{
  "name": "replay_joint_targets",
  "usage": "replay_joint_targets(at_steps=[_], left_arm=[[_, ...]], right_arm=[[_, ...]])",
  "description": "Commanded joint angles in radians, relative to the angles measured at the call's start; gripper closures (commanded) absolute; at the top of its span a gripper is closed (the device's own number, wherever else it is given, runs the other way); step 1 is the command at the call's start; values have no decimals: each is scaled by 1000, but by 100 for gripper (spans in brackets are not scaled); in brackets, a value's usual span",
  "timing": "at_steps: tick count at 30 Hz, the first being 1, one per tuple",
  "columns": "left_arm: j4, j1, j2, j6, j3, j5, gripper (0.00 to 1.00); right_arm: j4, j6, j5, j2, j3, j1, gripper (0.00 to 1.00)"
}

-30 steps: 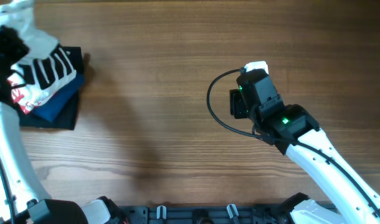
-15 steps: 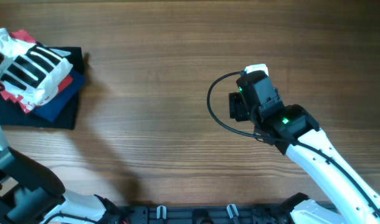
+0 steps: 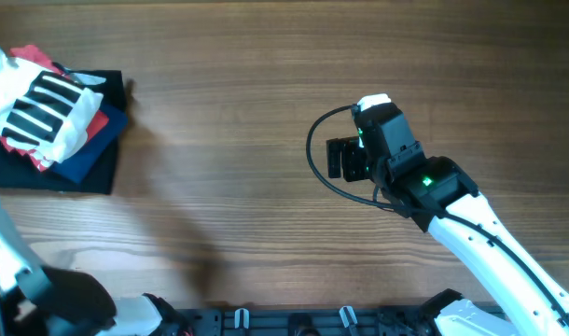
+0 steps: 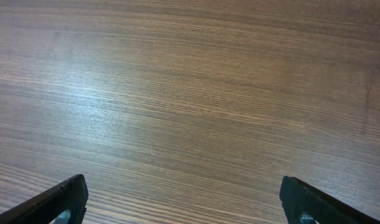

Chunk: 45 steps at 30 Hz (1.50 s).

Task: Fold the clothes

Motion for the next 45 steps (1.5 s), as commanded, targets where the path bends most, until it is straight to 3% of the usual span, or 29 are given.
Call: replay_joint_targets(at_steps=[1, 5, 9, 13, 15, 17, 21, 28, 31, 36, 45], left_arm=[[-76, -103, -81, 37, 23, -79, 0], [-187, -247, -90, 104, 23, -72, 0], [-325, -473, -79, 214, 23, -60, 0], [-519, -652, -78, 215, 22, -60, 4], [-566, -694, -89, 215, 21, -81, 9], [-565, -733, -154, 214, 13, -93, 7], [-536, -740, -322, 211, -56, -93, 4], [-357, -740, -861, 187, -469, -95, 0], [-324, -740, -1031, 181, -578, -98, 0], [-371, -740, -1144, 181, -602, -97, 0], [-541, -740, -1155, 181, -602, -97, 0]], right_arm=[[19, 1, -26, -17, 26, -42, 0], [85, -3, -178, -18, 51, -180, 0], [130, -24, -328, -2, 63, -348, 0], [-13, -63, -353, 7, 63, -423, 0], [-82, -50, -316, -19, 63, -428, 0], [-123, -45, -253, -106, 63, -428, 0], [-159, -63, -243, -290, 57, -428, 0], [-180, -50, -239, -649, -76, -428, 0], [-216, -47, -239, -718, -100, -428, 0], [-303, -45, -243, -721, -100, -428, 0], [-327, -45, -243, -719, -100, -428, 0]])
